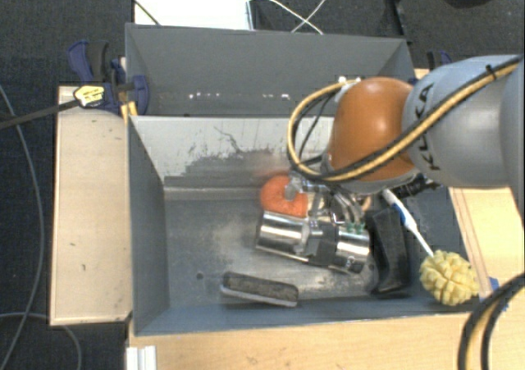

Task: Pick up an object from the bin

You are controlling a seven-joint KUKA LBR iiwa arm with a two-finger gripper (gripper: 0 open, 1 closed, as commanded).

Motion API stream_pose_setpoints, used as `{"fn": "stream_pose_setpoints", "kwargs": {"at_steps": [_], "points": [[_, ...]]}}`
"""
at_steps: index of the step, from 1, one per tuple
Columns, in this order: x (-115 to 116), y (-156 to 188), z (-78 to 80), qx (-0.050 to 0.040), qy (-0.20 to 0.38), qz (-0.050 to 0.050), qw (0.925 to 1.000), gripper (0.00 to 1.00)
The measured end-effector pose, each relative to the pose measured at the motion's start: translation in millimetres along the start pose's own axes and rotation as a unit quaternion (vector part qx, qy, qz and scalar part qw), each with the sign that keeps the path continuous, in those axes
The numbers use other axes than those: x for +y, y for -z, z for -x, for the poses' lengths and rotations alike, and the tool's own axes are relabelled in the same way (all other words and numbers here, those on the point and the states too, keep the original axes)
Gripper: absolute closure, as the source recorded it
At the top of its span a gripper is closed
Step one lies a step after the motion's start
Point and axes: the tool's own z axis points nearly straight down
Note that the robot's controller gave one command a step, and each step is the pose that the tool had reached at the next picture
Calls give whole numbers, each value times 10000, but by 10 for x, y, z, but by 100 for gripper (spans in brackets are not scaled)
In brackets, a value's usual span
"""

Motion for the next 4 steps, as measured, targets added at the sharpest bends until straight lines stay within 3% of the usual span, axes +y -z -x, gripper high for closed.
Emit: {"fn": "stream_pose_setpoints", "kwargs": {"at_steps": [1,2,3,4], "points": [[-169,-202,-264,67,-212,-6,9998,0],[-185,-146,-383,-5,-219,5,9998,0],[-504,-459,-362,45,-360,0,9993,0],[-376,-532,-390,13,-399,5,9992,0]]}}
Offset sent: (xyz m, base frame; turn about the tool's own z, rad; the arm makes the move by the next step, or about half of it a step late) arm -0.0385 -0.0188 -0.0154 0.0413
